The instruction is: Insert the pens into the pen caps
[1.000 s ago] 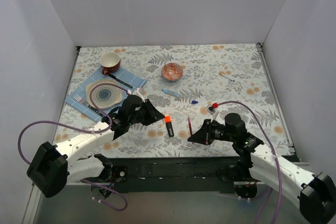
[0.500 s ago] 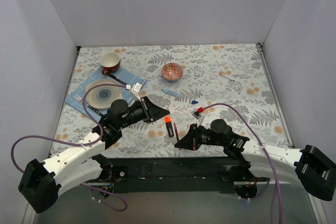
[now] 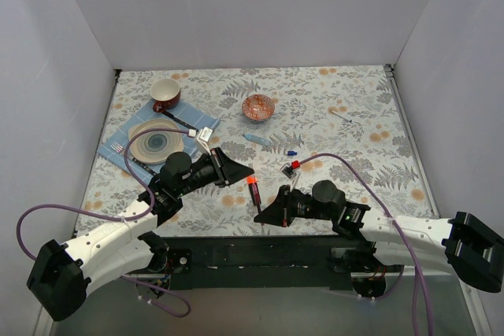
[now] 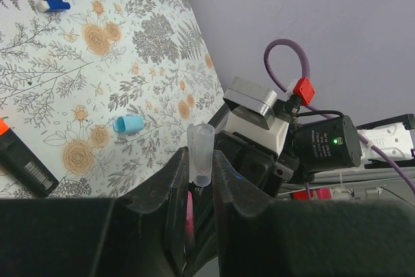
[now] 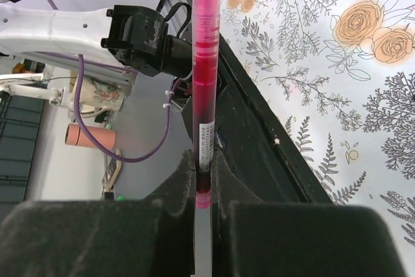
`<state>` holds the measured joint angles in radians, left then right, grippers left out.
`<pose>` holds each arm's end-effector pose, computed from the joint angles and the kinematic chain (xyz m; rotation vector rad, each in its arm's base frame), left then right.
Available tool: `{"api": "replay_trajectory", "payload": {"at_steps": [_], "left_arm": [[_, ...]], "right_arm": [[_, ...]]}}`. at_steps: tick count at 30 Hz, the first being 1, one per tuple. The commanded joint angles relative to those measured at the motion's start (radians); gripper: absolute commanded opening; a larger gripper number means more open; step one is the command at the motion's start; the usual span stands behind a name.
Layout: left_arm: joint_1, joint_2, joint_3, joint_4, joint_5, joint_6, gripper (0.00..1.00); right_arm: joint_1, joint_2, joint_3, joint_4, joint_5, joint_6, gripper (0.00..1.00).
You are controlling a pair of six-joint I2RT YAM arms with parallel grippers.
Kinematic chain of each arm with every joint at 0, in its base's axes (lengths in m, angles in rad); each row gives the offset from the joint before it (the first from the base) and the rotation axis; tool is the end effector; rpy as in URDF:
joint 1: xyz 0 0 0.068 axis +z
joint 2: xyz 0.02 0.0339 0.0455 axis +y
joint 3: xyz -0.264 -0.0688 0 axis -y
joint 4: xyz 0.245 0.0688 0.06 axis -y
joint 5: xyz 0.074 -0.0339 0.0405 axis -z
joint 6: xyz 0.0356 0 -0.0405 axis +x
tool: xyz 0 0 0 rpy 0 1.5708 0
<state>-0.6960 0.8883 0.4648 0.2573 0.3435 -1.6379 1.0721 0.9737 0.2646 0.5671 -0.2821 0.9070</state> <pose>0.1516 -0.1423 0.2546 -0.7056 2.0928 -1.8493 0.0887 0.1836 0.2025 -0.4141 1.9911 1.6203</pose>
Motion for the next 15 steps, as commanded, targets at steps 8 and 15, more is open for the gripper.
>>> {"api": "replay_trajectory", "payload": {"at_steps": [8,15], "left_arm": [[-0.002,-0.026,-0.025,0.03,0.008,0.007,0.0],[-0.002,-0.029,-0.045,0.043,0.003,-0.002,0.0]], "right_arm": [[0.017,-0.003,0.051,0.051,0.038,-0.003,0.01],[0.026,-0.001,0.056,0.051,0.037,-0.002,0.01]]}}
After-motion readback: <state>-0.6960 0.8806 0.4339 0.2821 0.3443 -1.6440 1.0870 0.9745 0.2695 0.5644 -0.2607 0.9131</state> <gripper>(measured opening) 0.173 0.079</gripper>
